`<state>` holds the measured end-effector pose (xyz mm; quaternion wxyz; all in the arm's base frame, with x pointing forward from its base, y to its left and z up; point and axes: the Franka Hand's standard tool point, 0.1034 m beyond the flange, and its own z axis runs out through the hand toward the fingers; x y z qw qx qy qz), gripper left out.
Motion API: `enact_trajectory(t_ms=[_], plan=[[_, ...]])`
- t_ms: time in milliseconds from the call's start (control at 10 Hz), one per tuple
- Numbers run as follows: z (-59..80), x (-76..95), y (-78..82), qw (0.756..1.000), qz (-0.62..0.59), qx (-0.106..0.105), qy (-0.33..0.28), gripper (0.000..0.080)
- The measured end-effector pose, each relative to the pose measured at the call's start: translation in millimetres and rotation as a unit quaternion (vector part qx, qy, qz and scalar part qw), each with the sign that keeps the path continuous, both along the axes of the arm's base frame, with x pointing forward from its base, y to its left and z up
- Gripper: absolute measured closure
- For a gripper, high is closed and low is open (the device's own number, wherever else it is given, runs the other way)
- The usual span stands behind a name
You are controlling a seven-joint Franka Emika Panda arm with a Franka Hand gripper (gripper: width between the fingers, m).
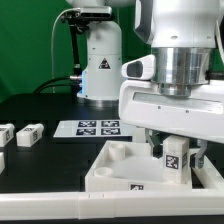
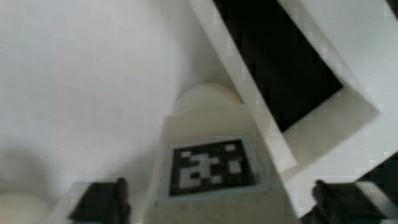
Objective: Assemble one leg
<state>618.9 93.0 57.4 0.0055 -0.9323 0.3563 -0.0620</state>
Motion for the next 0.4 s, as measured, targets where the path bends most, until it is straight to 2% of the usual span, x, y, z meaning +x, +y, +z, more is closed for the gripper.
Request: enact_trajectory(t_ms=[100,400], plan=[[0.0,0.0,0.0,1.000,0.000,0.000,0.000,0.0173],[0.0,0.0,0.0,1.000,0.000,0.000,0.000,0.0151]])
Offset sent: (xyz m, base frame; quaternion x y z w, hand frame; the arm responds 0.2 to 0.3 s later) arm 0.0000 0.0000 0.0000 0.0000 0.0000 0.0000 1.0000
